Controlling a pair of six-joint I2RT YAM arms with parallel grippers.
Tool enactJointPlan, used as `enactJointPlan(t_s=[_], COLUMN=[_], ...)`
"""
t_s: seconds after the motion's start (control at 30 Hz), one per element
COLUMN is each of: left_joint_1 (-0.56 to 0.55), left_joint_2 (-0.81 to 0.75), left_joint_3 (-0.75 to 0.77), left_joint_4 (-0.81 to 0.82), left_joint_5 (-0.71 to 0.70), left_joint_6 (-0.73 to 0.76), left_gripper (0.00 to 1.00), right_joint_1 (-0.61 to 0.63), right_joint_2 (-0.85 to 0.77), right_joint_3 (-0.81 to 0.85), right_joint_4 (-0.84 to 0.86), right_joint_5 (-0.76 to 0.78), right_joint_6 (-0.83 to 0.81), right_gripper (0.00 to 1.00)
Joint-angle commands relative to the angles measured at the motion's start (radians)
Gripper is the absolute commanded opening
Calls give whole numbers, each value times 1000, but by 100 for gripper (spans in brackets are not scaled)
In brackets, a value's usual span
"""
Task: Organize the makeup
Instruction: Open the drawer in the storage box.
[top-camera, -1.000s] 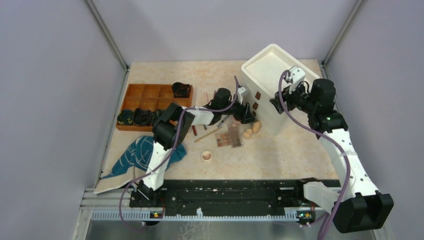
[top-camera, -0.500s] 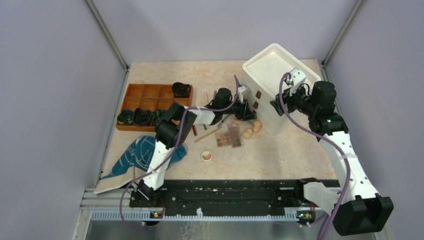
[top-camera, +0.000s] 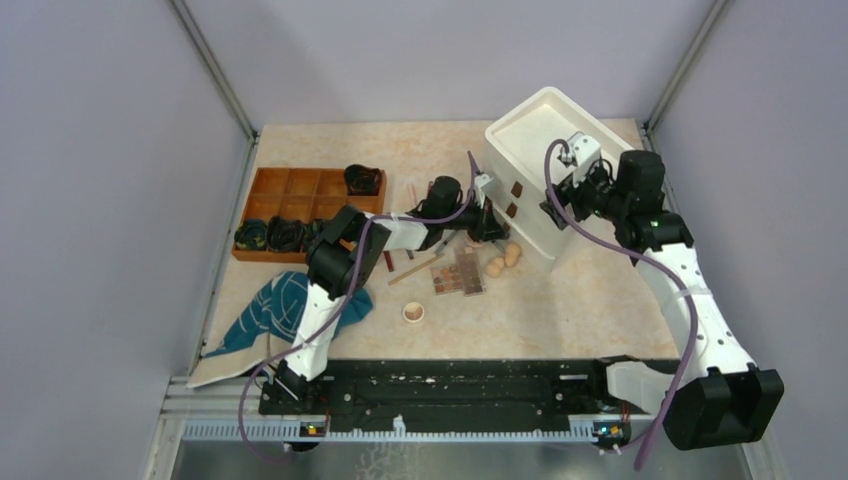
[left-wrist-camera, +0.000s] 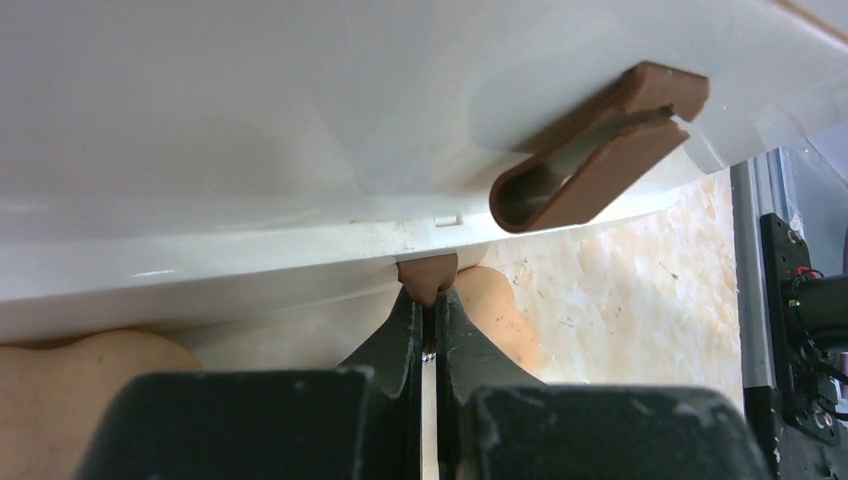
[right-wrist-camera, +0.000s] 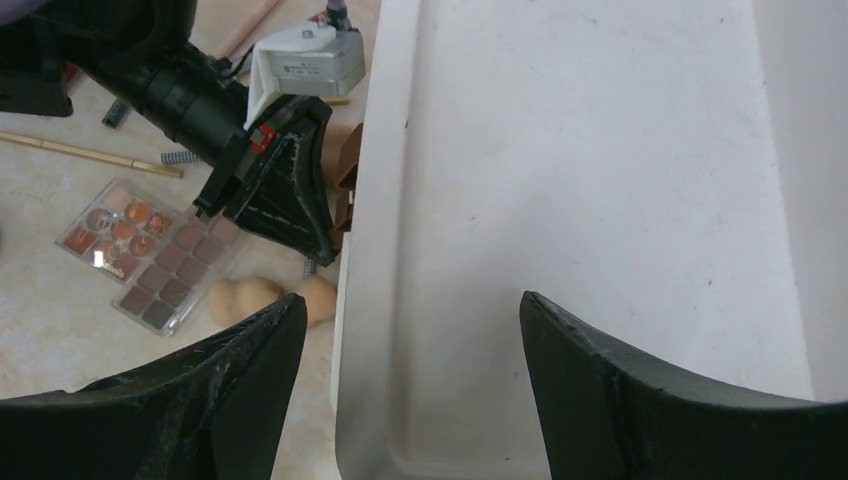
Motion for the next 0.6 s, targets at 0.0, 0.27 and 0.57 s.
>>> enactJointPlan(t_s=[0.0, 0.27, 0.57], left_joint_1=[-2, 3, 3], left_joint_2=[-92, -145, -159], left_joint_3=[-29, -63, -92], left_joint_4=[-29, -70, -68], left_joint_5=[44, 34, 33], left_joint_6=[47, 104, 130], left_gripper=[0, 0, 0], right_joint_1=[40, 131, 128], right_joint_2=[44, 64, 90], right_joint_3=[78, 27, 29], right_joint_4=[-67, 10, 44], right_joint_5=[15, 277, 504], right_joint_6=[-70, -51, -81], right_gripper=[77, 54, 20])
